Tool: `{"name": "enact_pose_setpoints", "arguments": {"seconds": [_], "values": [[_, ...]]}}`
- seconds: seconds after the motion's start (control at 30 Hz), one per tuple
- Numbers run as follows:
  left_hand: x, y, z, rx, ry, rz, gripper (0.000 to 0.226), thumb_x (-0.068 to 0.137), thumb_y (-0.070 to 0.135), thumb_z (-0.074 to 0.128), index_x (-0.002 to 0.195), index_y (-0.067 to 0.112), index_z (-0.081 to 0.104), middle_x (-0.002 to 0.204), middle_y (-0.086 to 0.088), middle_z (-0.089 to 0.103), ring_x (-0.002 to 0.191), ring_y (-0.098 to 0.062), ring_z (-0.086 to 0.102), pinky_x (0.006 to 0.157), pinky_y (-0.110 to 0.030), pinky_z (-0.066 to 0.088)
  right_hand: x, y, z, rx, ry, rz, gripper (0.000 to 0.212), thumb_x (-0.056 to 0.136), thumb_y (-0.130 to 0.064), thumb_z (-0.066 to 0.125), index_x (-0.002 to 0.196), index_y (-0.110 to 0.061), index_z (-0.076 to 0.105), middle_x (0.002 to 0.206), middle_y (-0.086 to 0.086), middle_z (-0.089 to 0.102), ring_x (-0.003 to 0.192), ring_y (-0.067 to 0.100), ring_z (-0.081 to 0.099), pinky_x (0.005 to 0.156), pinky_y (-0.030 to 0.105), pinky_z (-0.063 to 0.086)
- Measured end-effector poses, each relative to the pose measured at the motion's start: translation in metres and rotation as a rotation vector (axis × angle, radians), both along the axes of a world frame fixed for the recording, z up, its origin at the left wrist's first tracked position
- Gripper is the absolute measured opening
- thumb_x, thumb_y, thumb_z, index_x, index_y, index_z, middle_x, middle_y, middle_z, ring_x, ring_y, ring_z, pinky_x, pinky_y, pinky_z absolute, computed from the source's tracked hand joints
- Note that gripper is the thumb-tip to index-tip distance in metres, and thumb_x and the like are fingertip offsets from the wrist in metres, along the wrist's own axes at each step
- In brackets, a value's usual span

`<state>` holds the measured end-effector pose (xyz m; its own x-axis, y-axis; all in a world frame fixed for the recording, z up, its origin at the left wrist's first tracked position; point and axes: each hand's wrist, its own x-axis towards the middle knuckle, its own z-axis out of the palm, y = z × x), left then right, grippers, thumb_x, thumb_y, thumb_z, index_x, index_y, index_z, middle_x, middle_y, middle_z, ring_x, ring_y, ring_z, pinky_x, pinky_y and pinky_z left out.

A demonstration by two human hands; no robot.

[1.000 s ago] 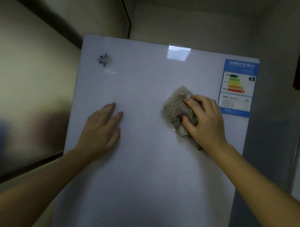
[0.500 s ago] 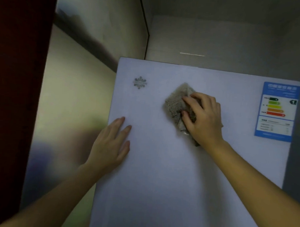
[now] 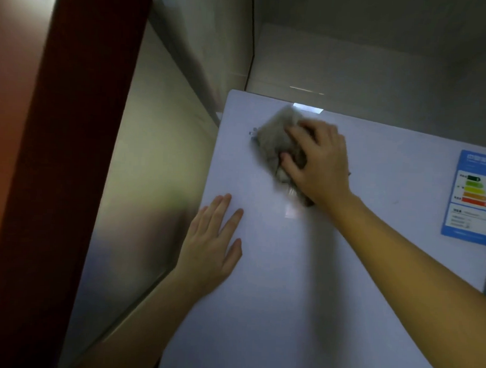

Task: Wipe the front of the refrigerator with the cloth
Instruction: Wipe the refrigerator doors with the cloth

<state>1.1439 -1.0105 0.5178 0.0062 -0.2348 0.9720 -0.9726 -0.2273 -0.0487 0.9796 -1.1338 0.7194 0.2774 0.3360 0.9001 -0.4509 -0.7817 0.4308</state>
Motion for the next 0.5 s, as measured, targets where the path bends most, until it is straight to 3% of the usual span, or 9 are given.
{"name": "enact_pose_setpoints", "arguments": {"seconds": [0.13, 0.23, 0.37, 0.5], "values": [[0.001, 0.0, -0.001, 0.007, -0.009, -0.007, 0.055, 0.096, 0.036, 0.046, 0.147, 0.014, 0.045, 0.161, -0.012, 0.031, 0.151, -0.028, 0.027, 0.118, -0.048, 0.033, 0.019, 0.014, 0.037, 0.14, -0.144, 0.053, 0.05, 0.086, -0.04, 0.065, 0.131, -0.019, 0.063, 0.13, 0.01, 0.058, 0.119, 0.031, 0.052, 0.094, 0.04, 0.041], [0.003, 0.001, -0.001, 0.021, -0.008, -0.001, 0.056, 0.097, 0.037, 0.045, 0.149, 0.016, 0.041, 0.162, -0.011, 0.028, 0.152, -0.026, 0.023, 0.12, -0.046, 0.03, 0.04, 0.028, 0.023, 0.07, 0.028, 0.048, 0.053, 0.087, -0.042, 0.063, 0.133, -0.017, 0.061, 0.135, 0.012, 0.056, 0.124, 0.031, 0.05, 0.099, 0.041, 0.04], [0.006, 0.0, -0.001, 0.033, -0.038, 0.024, 0.057, 0.097, 0.037, 0.043, 0.15, 0.016, 0.039, 0.162, -0.013, 0.028, 0.152, -0.027, 0.023, 0.122, -0.044, 0.027, 0.043, 0.027, -0.017, -0.175, 0.331, -0.011, 0.052, 0.088, -0.041, 0.061, 0.134, -0.016, 0.061, 0.137, 0.013, 0.057, 0.123, 0.032, 0.051, 0.096, 0.043, 0.041], [0.01, -0.001, -0.002, 0.039, -0.08, 0.062, 0.058, 0.096, 0.036, 0.045, 0.15, 0.016, 0.039, 0.162, -0.014, 0.028, 0.151, -0.029, 0.026, 0.12, -0.046, 0.029, 0.012, 0.003, -0.028, -0.228, 0.327, -0.003, 0.047, 0.089, -0.035, 0.065, 0.132, -0.017, 0.065, 0.132, 0.013, 0.062, 0.116, 0.033, 0.057, 0.088, 0.041, 0.043]]}}
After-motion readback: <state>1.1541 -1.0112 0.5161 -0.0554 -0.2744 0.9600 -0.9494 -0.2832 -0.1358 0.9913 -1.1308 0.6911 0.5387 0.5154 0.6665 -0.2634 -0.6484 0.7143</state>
